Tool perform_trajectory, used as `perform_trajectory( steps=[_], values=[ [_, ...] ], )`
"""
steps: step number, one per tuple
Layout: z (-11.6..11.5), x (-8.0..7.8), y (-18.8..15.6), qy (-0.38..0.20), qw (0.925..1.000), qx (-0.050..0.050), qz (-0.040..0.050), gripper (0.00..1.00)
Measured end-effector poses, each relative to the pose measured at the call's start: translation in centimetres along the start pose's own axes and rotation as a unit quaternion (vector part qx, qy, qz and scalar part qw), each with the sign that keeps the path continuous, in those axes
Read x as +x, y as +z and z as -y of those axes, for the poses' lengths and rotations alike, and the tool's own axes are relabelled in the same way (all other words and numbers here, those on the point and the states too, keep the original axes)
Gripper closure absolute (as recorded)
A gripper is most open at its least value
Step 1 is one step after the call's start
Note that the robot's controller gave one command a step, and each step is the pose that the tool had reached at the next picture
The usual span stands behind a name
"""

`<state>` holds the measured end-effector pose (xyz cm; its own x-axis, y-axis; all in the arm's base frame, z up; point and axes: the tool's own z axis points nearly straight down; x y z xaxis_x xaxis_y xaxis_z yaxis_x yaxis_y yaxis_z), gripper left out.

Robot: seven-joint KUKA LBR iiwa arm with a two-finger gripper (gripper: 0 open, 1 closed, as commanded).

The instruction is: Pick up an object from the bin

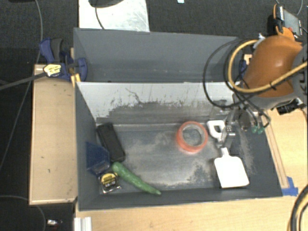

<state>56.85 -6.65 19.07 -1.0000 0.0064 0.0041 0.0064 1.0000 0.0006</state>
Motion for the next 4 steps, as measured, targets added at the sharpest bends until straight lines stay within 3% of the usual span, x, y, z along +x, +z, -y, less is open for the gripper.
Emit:
perform_trajectory(
  steps=[1,2,3,4],
  values=[
    [0.0,-0.1,-0.5,-0.001,1.0,0.0,0.0039,0.0],
    [-1.4,-2.3,12.1,-0.045,0.9989,0.0,0.0066,0.0],
    [-1.8,-1.1,4.4,-0.222,0.975,0.004,0.0117,0.0],
    [-1.3,0.7,9.2,-0.117,0.9931,0.0,0.003,0.0]
  ],
)
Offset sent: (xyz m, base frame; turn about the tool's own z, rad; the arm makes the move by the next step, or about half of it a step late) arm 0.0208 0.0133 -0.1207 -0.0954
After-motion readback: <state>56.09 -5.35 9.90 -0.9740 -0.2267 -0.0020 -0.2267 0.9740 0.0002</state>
